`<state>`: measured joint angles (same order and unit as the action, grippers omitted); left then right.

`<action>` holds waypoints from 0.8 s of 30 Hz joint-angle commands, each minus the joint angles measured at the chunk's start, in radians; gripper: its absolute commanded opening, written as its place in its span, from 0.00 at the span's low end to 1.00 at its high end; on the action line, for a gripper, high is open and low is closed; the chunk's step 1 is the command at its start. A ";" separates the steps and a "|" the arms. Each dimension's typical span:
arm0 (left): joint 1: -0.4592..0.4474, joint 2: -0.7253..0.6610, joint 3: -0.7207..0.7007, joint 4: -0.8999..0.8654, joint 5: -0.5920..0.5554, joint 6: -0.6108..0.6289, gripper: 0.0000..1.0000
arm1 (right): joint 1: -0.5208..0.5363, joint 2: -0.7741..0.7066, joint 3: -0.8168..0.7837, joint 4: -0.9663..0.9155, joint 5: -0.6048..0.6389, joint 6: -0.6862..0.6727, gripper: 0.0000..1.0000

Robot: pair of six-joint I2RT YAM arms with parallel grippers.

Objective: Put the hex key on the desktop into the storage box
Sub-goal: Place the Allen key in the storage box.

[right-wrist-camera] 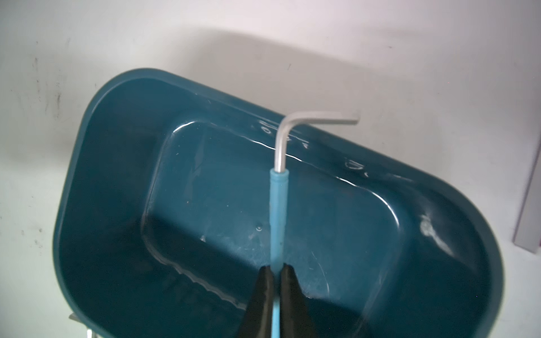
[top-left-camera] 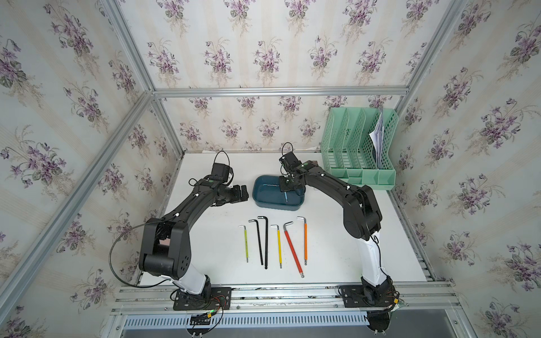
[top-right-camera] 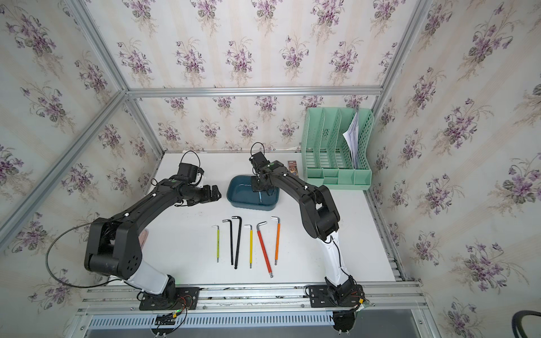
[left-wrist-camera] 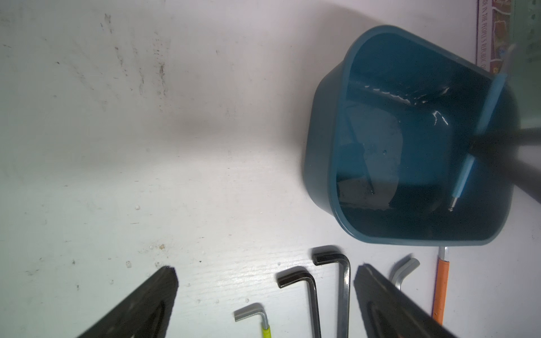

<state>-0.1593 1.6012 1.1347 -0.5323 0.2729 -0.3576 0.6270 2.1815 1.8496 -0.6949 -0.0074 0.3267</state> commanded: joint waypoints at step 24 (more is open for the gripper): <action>-0.001 0.074 0.070 0.066 0.097 0.074 0.99 | 0.004 0.017 -0.028 0.020 0.007 -0.405 0.19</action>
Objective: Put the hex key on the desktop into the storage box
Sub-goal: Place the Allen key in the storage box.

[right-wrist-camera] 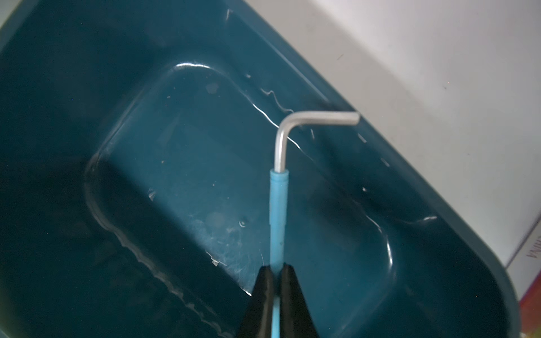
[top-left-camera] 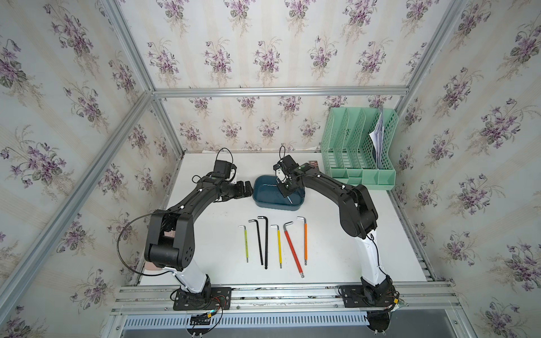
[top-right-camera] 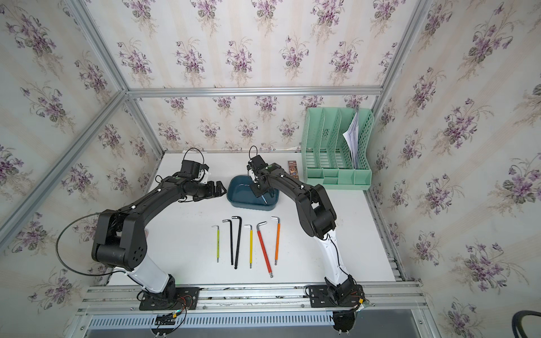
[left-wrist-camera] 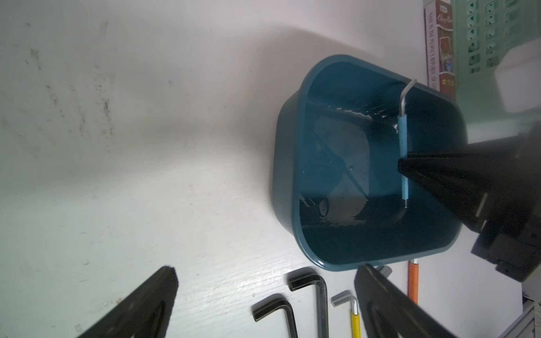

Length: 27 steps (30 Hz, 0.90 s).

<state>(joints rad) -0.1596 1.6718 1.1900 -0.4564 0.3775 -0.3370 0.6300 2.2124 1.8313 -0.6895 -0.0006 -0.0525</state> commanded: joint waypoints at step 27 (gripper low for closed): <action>-0.009 -0.079 -0.076 0.018 -0.068 0.079 0.99 | 0.000 -0.662 -0.733 0.143 0.018 0.487 0.53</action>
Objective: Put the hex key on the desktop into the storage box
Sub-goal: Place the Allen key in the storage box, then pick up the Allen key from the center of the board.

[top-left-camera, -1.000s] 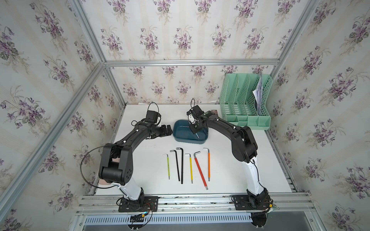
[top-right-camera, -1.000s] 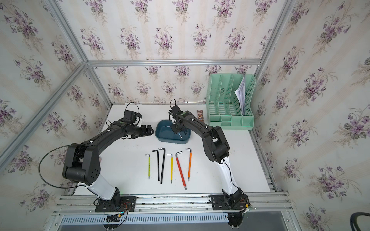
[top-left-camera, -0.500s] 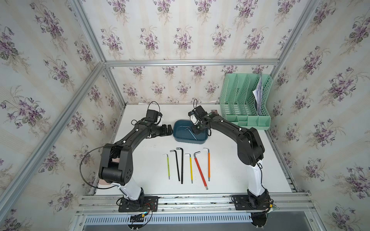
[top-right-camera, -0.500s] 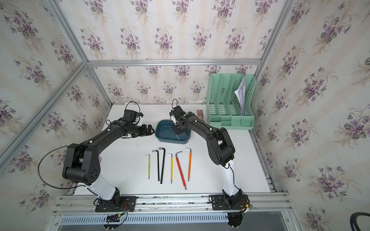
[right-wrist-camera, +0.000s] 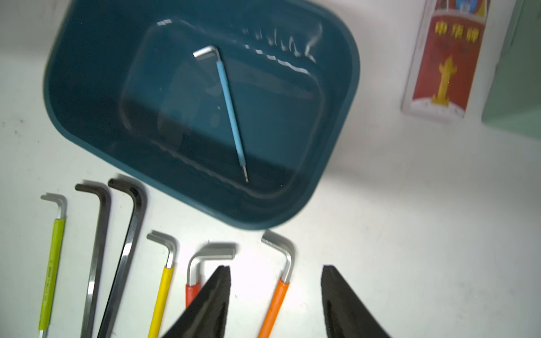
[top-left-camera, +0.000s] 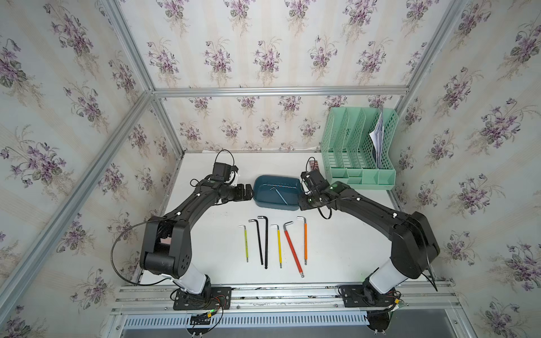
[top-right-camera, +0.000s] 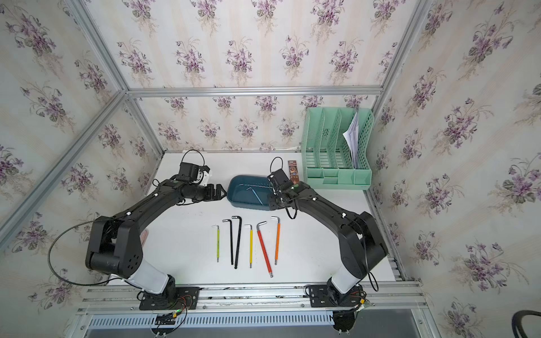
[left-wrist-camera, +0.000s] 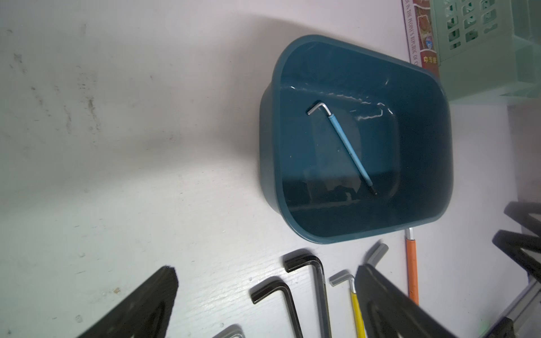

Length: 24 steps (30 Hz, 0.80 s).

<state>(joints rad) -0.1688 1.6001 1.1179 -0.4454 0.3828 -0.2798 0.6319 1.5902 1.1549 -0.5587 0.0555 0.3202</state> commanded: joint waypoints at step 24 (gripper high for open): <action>0.000 -0.035 -0.071 -0.008 -0.139 -0.003 0.99 | 0.128 -0.066 -0.268 -0.078 -0.092 0.341 0.49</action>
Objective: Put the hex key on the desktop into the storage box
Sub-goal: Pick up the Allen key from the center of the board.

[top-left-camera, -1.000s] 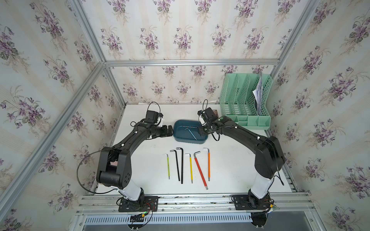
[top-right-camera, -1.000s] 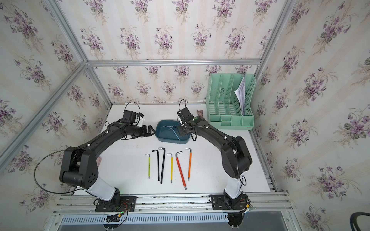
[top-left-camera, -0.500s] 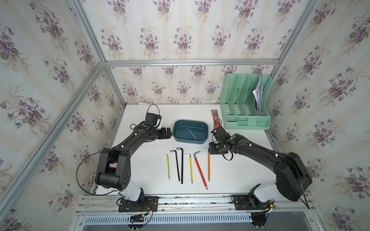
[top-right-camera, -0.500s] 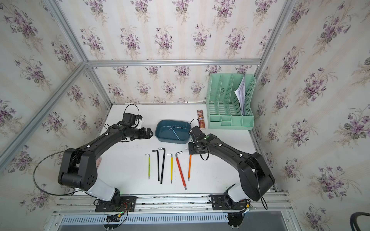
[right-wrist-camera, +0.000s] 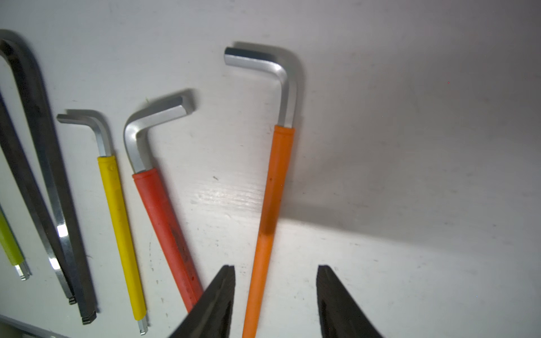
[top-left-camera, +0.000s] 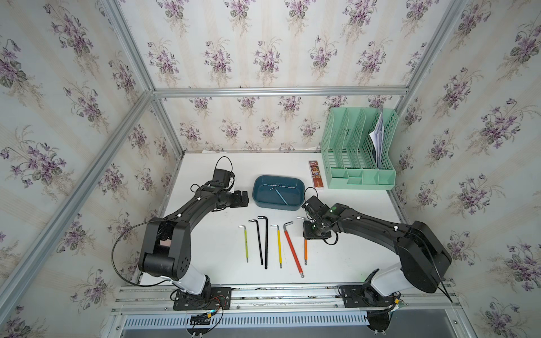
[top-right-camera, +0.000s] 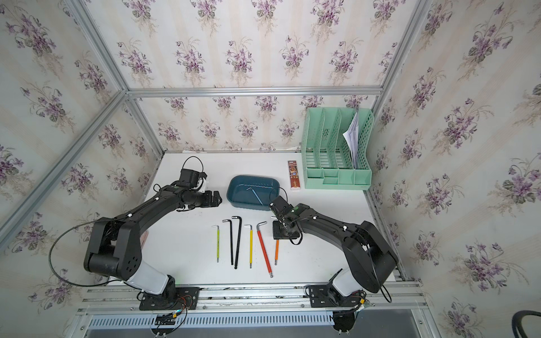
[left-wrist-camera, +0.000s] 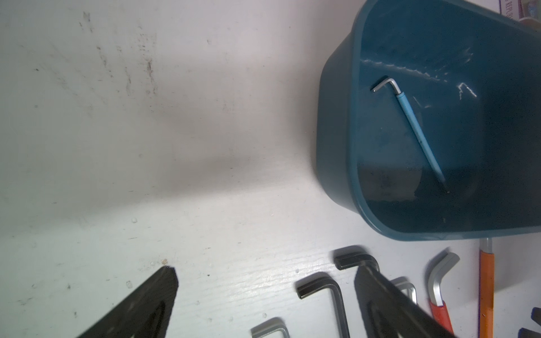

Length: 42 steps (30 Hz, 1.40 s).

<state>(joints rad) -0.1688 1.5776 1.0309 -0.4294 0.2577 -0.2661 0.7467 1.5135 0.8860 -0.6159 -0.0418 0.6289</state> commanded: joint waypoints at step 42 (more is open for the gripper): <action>0.000 -0.222 0.276 -0.480 -0.008 0.066 0.99 | 0.102 0.164 -0.036 0.048 0.147 0.132 0.23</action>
<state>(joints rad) -0.1692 1.3525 1.3087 -0.8928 0.2886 -0.2344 0.8482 1.6558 0.8795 -0.6155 0.0795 0.7425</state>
